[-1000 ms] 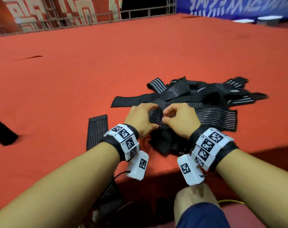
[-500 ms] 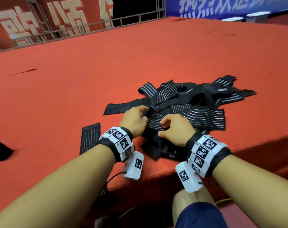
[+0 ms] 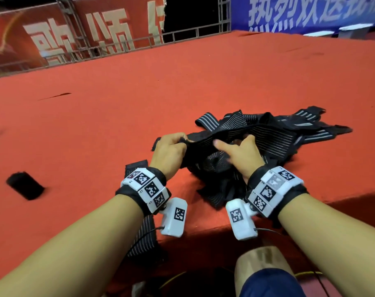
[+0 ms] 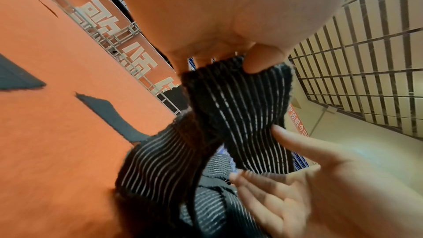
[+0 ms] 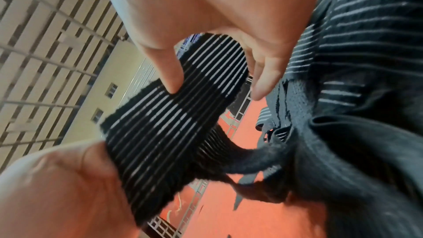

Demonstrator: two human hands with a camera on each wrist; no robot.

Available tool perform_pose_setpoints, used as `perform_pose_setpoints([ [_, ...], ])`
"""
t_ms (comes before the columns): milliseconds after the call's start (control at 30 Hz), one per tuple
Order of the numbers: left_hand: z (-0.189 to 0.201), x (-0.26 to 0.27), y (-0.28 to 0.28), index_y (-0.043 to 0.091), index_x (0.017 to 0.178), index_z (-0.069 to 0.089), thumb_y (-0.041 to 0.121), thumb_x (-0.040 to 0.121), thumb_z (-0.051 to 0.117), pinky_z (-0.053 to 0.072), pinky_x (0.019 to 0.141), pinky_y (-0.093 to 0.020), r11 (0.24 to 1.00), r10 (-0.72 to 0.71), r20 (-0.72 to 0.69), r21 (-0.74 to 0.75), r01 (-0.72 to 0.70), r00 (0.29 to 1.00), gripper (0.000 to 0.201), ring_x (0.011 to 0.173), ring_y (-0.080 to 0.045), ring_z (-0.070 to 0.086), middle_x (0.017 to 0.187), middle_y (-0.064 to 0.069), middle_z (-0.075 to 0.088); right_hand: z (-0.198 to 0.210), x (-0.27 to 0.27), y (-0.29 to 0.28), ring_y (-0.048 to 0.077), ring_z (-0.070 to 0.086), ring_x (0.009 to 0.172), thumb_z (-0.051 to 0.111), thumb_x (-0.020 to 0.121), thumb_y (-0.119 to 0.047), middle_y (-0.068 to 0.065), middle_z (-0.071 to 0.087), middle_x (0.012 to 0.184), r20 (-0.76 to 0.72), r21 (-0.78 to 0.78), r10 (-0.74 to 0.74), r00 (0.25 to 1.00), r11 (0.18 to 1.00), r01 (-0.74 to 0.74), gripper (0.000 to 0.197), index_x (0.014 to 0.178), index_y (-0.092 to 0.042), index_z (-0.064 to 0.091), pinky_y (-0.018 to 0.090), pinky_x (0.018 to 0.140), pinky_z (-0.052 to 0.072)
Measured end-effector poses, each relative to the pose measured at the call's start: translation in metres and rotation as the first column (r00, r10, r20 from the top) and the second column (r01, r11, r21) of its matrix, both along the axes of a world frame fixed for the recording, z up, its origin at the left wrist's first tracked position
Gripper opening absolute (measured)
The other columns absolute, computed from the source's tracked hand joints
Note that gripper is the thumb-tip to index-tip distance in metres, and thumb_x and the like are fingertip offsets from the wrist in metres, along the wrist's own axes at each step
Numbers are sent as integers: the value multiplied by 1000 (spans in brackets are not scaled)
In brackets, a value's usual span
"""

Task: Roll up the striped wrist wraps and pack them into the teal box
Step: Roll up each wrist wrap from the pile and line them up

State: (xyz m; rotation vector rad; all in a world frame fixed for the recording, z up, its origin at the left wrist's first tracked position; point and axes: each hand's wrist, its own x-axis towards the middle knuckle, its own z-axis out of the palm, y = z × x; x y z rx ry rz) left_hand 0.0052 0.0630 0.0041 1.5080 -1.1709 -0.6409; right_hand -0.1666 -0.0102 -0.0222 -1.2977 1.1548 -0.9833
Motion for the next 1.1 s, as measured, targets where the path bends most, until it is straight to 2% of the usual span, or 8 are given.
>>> perform_pose_setpoints([
  [100,1,0,11,10,58,42,8,51,39,34,55,-41,999,-52,-26,9,52,998,8,59,-24,38,68,-14,43,5,4,-5,24,68,108,95,39,-47,6,67,121,280,78,-74,957,995,55,115,130,-15,33,46,90,59],
  [267,-2,9,22,20,60,47,7,56,40,40,56,-41,995,-87,50,51,85,995,14,54,-23,45,55,-5,43,16,-6,-7,26,74,85,84,78,-17,17,72,110,546,286,-265,795,950,120,66,130,-4,46,39,68,62],
  [367,-8,8,27,28,61,48,8,62,45,37,60,-38,983,-144,71,126,135,987,20,60,-21,43,56,3,45,11,-13,-11,34,72,86,73,78,7,27,69,112,447,298,-328,832,932,207,25,93,-2,56,44,67,61],
  [567,-12,-5,26,30,78,49,20,77,60,40,74,-39,959,-229,-3,171,226,973,15,79,-20,55,88,-5,68,6,0,3,37,68,106,70,58,6,15,67,118,342,77,-130,931,991,110,62,115,-15,56,60,89,56],
  [667,-7,-13,20,26,89,55,31,85,62,42,78,-36,960,-237,-37,143,240,971,10,89,-16,60,106,-3,71,7,3,10,28,69,106,75,56,-1,4,69,118,228,-106,17,974,994,7,85,133,-27,53,53,92,57],
  [900,-1,-22,-4,24,120,60,71,68,62,54,96,-44,993,-83,95,95,74,992,70,102,-16,65,106,7,66,-2,-1,29,2,54,121,78,76,5,-11,57,135,-136,-384,249,959,879,-283,87,150,-21,40,12,101,40],
  [1033,-3,-21,-9,25,99,62,28,82,79,54,93,-53,999,53,89,7,-54,995,24,86,-18,64,93,1,67,0,-5,26,9,64,110,79,75,5,-13,62,127,-130,-351,324,937,869,-349,73,135,-27,54,35,102,51],
  [1100,-3,-18,-9,22,104,65,5,86,75,54,94,-51,999,43,106,-2,-43,993,27,89,-19,66,94,-1,68,4,-7,24,16,72,92,82,75,-3,-7,71,109,-65,-339,283,957,896,-288,52,118,-24,61,46,92,57],
])
